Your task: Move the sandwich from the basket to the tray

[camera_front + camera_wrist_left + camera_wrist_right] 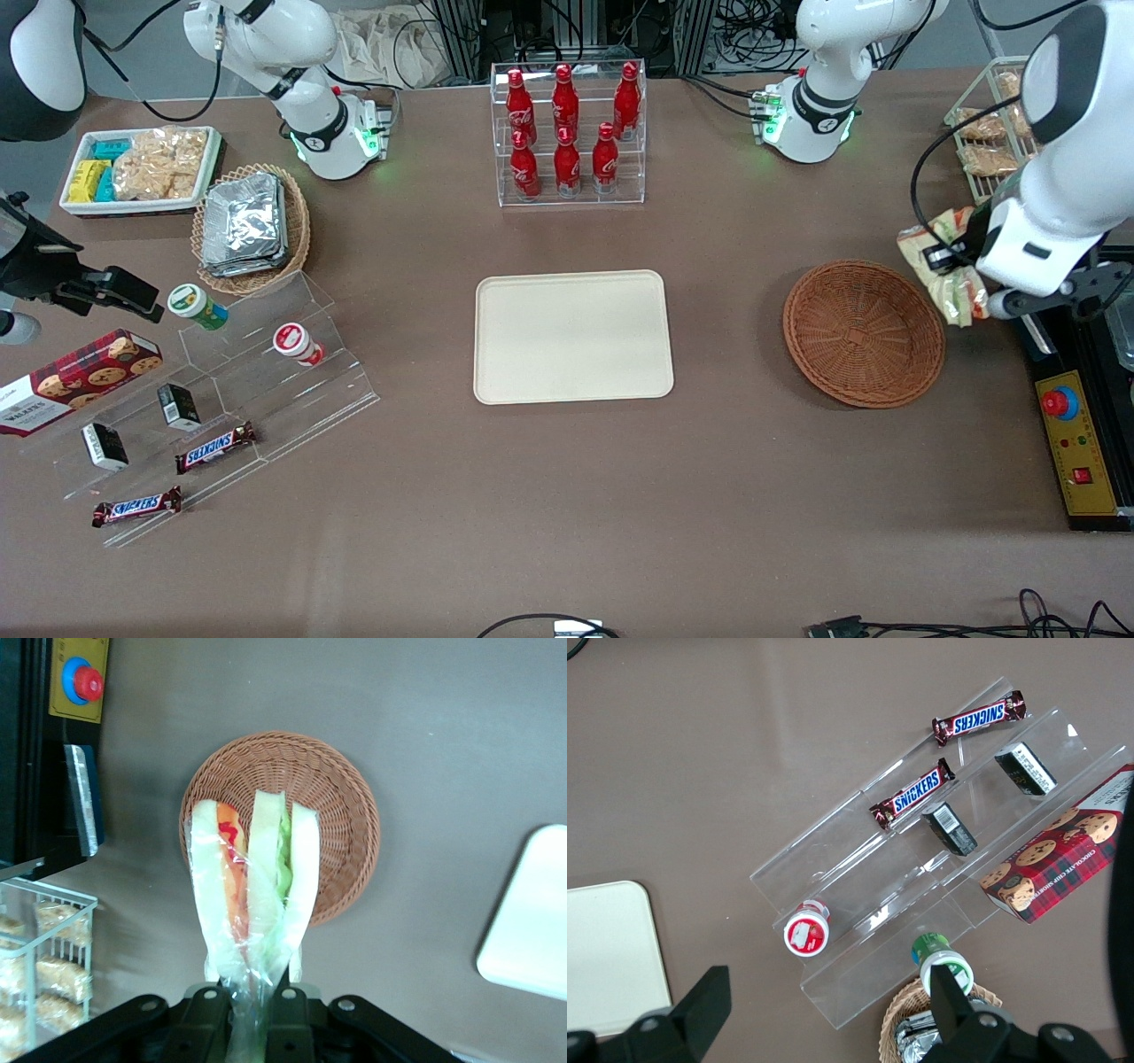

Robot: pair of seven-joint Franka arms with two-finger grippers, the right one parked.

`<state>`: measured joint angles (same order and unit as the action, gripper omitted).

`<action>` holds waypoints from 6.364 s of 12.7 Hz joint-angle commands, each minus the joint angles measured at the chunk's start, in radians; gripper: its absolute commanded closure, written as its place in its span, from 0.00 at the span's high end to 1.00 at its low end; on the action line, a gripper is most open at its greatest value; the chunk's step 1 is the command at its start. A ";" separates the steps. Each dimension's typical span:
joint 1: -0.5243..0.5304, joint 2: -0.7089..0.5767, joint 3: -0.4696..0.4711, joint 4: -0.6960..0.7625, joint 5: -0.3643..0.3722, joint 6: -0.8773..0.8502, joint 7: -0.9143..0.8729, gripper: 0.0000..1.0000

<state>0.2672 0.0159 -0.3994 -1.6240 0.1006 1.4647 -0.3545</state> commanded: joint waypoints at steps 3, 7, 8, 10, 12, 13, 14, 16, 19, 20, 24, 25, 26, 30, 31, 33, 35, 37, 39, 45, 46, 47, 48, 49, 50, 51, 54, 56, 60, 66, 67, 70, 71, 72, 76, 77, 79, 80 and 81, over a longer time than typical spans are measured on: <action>0.000 0.019 -0.120 0.090 -0.077 -0.047 -0.012 0.15; 0.000 0.079 -0.288 0.079 -0.081 0.017 -0.213 0.15; -0.002 0.108 -0.326 0.078 -0.081 0.038 -0.254 0.15; -0.002 0.165 -0.407 0.066 -0.072 0.103 -0.369 0.15; -0.003 0.206 -0.470 0.009 -0.064 0.216 -0.441 0.15; -0.003 0.225 -0.487 -0.029 -0.064 0.279 -0.461 0.16; -0.006 0.245 -0.498 -0.069 -0.061 0.336 -0.469 0.16; -0.084 0.291 -0.489 -0.123 0.012 0.439 -0.558 0.17; -0.198 0.444 -0.489 -0.120 0.218 0.480 -0.704 0.17; -0.216 0.499 -0.487 -0.120 0.262 0.505 -0.713 0.17; -0.220 0.674 -0.469 -0.122 0.353 0.589 -0.713 0.17; -0.223 0.691 -0.457 -0.123 0.356 0.609 -0.713 0.17; -0.223 0.706 -0.446 -0.128 0.356 0.634 -0.713 0.17; -0.223 0.739 -0.434 -0.131 0.360 0.661 -0.712 0.18; -0.223 0.739 -0.434 -0.134 0.361 0.664 -0.712 0.23; -0.221 0.743 -0.432 -0.134 0.361 0.663 -0.712 0.87; -0.220 0.740 -0.426 -0.132 0.361 0.658 -0.710 1.00; -0.214 0.730 -0.427 -0.131 0.361 0.651 -0.701 1.00; -0.207 0.699 -0.429 -0.123 0.360 0.629 -0.698 1.00; -0.201 0.555 -0.437 -0.034 0.343 0.452 -0.695 1.00; -0.201 0.537 -0.437 -0.007 0.343 0.410 -0.695 1.00; -0.197 0.535 -0.437 0.050 0.324 0.361 -0.693 1.00; -0.184 0.538 -0.435 0.109 0.301 0.317 -0.672 1.00; -0.166 0.533 -0.435 0.155 0.300 0.278 -0.626 1.00; -0.151 0.523 -0.434 0.189 0.304 0.249 -0.580 1.00; -0.128 0.509 -0.432 0.215 0.307 0.223 -0.537 1.00; -0.068 0.466 -0.427 0.245 0.314 0.198 -0.445 1.00; -0.013 0.444 -0.427 0.248 0.314 0.198 -0.387 1.00; -0.073 0.346 -0.221 0.248 0.173 0.180 -0.210 1.00; -0.264 0.159 0.195 0.129 0.019 0.178 0.004 1.00; -0.264 0.150 0.236 0.113 0.016 0.187 0.056 1.00; -0.273 0.127 0.354 0.108 -0.065 0.195 0.193 1.00; -0.278 0.113 0.400 0.096 -0.106 0.198 0.237 1.00; -0.281 0.099 0.424 0.090 -0.110 0.197 0.267 1.00; -0.278 0.096 0.427 0.131 -0.044 0.162 0.262 1.00; -0.273 0.096 0.427 0.131 -0.044 0.146 0.270 1.00; -0.269 0.099 0.425 0.131 -0.054 0.143 0.258 1.00; -0.269 0.108 0.430 0.134 -0.052 0.144 0.272 1.00; -0.267 0.104 0.427 0.134 -0.047 0.143 0.258 1.00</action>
<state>0.0062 0.1259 0.0204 -1.4888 0.0389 1.6195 -0.0892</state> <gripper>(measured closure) 0.000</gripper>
